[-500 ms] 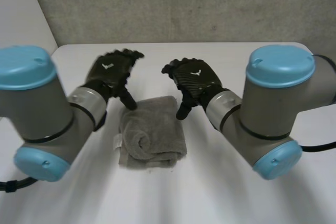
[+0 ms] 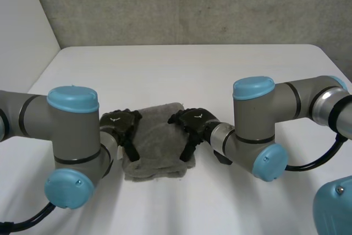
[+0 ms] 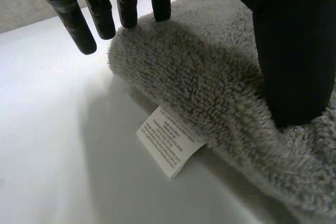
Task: Fold the towel.
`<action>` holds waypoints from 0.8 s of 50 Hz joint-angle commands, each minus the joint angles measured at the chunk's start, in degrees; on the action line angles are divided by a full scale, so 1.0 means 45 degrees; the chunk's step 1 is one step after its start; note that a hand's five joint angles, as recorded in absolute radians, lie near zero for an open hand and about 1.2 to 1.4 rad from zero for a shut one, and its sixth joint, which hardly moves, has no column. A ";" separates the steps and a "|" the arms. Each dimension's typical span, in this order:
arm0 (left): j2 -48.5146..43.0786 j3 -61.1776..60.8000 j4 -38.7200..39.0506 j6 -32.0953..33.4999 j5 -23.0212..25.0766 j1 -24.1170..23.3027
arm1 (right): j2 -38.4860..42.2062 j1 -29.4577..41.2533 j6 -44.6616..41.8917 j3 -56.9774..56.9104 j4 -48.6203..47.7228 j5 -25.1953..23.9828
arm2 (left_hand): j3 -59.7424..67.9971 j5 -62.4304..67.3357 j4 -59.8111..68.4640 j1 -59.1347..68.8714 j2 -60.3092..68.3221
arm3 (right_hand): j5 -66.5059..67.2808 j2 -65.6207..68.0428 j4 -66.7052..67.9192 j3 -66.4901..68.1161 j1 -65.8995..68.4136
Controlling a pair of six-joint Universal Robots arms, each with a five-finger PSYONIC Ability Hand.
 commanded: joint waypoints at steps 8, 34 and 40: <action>0.1482 0.1059 0.0435 0.2026 0.0248 -0.0424 | -0.3365 -0.0802 -0.1010 0.0173 -0.0081 0.0728 | 0.0267 0.0231 0.0259 0.0287 0.0269 | -0.0598 -0.0595 -0.0702 -0.0463 -0.0089; 0.6448 0.4774 -0.5171 -0.0297 0.2943 0.3171 | -0.9017 -0.5433 0.0946 0.0603 0.1363 0.2310 | -0.0106 -0.0142 -0.0114 -0.0086 -0.0104 | -0.0598 -0.0595 -0.0702 -0.0463 -0.0089; 0.6467 0.4462 -0.5132 -0.0629 0.3021 0.3034 | -0.8996 -0.5297 0.0321 0.0720 0.1481 0.2291 | -0.0218 -0.0254 -0.0226 -0.0199 -0.0216 | -0.0598 -0.0595 -0.0702 -0.0463 -0.0089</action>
